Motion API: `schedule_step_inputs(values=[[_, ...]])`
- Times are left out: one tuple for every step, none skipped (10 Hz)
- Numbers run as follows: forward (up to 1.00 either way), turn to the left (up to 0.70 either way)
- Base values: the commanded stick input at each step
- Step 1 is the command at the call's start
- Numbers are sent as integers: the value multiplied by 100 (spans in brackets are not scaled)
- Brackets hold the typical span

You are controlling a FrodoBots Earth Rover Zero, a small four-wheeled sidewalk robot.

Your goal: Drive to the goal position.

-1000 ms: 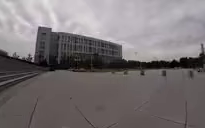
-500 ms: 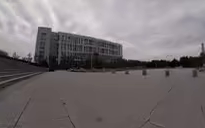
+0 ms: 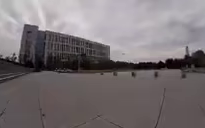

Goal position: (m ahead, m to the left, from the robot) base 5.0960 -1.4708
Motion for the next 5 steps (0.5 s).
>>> schedule_step_inputs(values=[[70,0],[70,0],[70,0],[70,0],[70,0]])
